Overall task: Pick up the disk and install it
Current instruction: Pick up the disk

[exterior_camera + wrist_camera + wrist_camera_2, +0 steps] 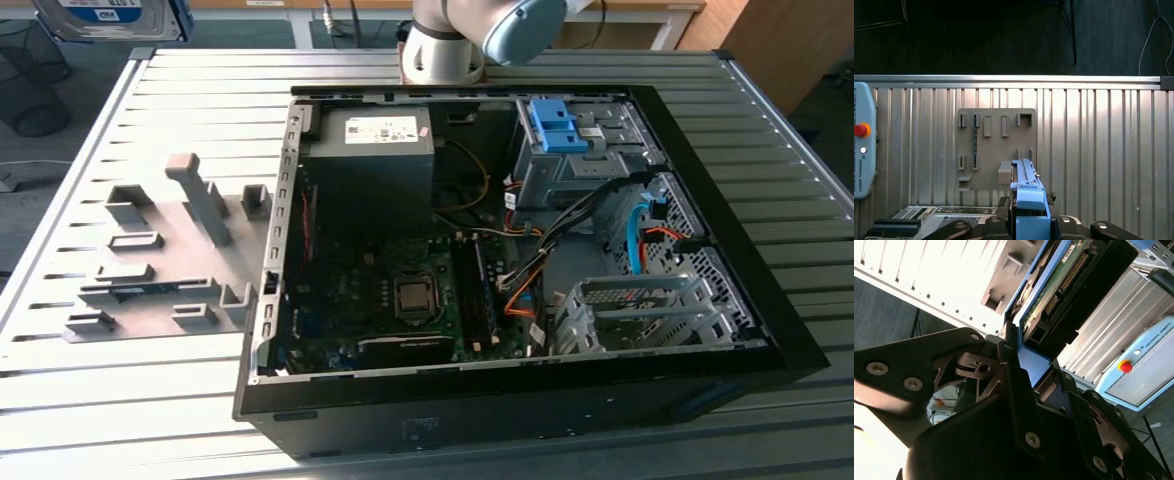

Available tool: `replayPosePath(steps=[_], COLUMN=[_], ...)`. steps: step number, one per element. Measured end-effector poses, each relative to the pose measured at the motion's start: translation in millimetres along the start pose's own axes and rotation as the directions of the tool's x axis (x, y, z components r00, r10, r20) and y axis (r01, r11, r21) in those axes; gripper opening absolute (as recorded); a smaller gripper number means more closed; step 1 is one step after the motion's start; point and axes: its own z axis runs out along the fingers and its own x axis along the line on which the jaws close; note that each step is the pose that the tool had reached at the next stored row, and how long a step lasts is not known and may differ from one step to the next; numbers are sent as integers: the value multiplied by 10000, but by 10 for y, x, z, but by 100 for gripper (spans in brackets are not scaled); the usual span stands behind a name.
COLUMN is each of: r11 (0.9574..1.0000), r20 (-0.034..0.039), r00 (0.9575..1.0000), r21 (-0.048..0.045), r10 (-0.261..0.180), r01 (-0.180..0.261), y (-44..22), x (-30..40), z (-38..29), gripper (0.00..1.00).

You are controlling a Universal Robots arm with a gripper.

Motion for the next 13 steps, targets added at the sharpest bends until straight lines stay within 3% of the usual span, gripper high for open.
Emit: replayPosePath(steps=[13], r11=[10000], r20=[0], r00=[10000], r21=[0], r10=[1], r01=[-1], y=[-130], x=[-1], z=[-2], gripper=[37])
